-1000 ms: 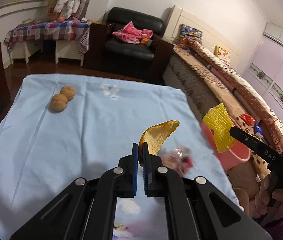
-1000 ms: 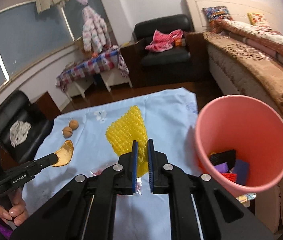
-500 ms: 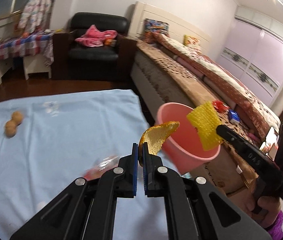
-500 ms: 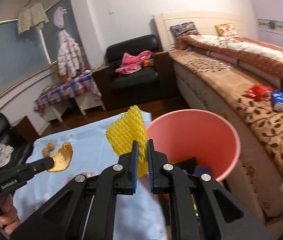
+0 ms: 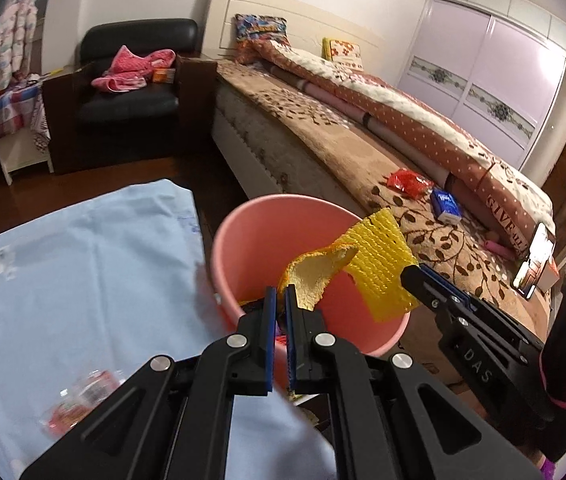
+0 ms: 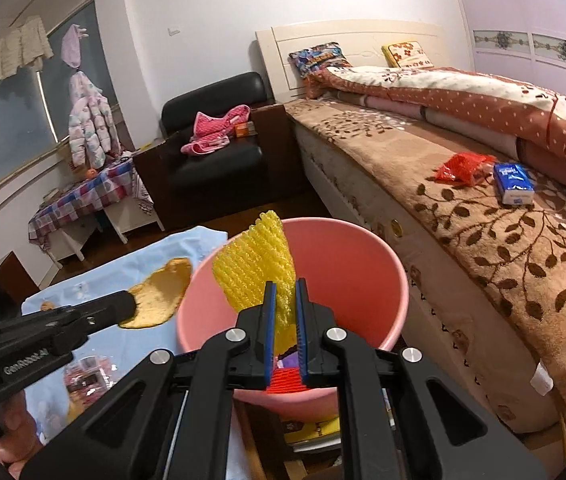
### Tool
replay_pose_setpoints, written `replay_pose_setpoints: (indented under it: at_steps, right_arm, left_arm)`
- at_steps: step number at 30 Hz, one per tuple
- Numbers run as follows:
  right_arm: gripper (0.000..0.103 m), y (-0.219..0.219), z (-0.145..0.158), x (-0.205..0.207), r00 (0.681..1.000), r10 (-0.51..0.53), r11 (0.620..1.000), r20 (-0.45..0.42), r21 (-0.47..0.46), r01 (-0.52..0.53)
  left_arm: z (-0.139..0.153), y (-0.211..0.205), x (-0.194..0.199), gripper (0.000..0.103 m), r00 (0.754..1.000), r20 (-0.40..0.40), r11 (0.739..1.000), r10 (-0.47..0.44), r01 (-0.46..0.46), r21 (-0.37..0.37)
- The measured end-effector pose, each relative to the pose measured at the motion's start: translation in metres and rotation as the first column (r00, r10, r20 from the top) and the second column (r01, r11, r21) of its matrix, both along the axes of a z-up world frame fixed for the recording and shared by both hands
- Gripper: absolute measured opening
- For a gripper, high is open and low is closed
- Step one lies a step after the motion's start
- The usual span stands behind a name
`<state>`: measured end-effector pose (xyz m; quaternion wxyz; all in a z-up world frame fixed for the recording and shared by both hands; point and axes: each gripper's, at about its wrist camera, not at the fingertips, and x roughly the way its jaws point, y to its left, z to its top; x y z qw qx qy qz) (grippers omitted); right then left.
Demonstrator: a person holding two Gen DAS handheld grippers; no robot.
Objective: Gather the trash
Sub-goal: 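Carry the chip and yellow sponge over the pink bucket and open both tools, then move both open tools back over the remaining items on the table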
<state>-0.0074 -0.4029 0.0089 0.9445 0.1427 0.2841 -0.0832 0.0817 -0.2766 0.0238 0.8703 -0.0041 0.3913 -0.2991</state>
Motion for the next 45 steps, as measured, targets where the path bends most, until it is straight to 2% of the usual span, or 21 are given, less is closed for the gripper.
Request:
replay_pose_setpoints:
  at_steps: [5, 11, 13, 15, 16, 18, 23, 28, 35, 45]
  right_arm:
    - [0.009, -0.009, -0.008, 0.007, 1.0, -0.007, 1.0, -0.015, -0.004, 0.007]
    - [0.01, -0.011, -0.015, 0.013, 0.999, 0.013, 1.0, -0.036, 0.015, -0.012]
    - [0.01, -0.011, -0.017, 0.018, 0.999, 0.025, 0.999, -0.046, 0.029, -0.024]
    - [0.014, -0.01, -0.018, 0.021, 0.998, 0.03, 0.999, -0.057, 0.037, -0.028]
    - [0.016, -0.009, -0.019, 0.022, 0.998, 0.032, 0.999, -0.062, 0.039, -0.03]
    - [0.026, -0.006, -0.019, 0.022, 0.997, 0.036, 0.999, -0.063, 0.041, -0.033]
    - [0.029, 0.002, -0.013, 0.021, 0.998, 0.042, 0.999, -0.056, 0.032, -0.04]
    - [0.029, 0.016, 0.001, 0.014, 0.998, 0.057, 0.998, -0.025, 0.008, -0.057]
    - [0.029, 0.046, 0.014, -0.001, 0.994, 0.106, 0.994, 0.015, 0.036, -0.107]
    - [0.029, 0.094, 0.015, -0.021, 0.983, 0.183, 0.98, 0.012, 0.072, -0.183]
  left_arm:
    - [-0.013, -0.02, 0.009, 0.004, 1.0, -0.017, 1.0, -0.009, 0.009, 0.021]
    - [-0.023, -0.024, 0.014, 0.004, 0.999, -0.042, 1.0, -0.01, 0.011, 0.022]
    - [-0.022, -0.023, 0.013, 0.009, 0.999, -0.033, 1.0, -0.013, 0.014, 0.015]
    - [-0.02, -0.023, 0.012, 0.023, 1.0, -0.022, 1.0, -0.015, 0.015, 0.014]
    - [-0.018, -0.021, 0.01, 0.027, 1.0, -0.01, 1.0, -0.013, 0.013, 0.013]
    - [-0.013, -0.017, 0.007, 0.029, 1.0, 0.023, 1.0, -0.009, 0.009, 0.007]
    - [0.0, -0.009, -0.002, 0.033, 0.998, 0.07, 1.0, -0.005, 0.005, 0.001]
    - [0.012, 0.006, -0.011, 0.038, 0.996, 0.093, 1.0, 0.004, -0.003, -0.009]
    - [0.026, 0.039, -0.029, 0.045, 0.993, 0.114, 1.0, 0.024, -0.021, -0.023]
    - [0.034, 0.106, -0.052, 0.045, 0.989, 0.121, 0.996, 0.086, -0.08, -0.05]
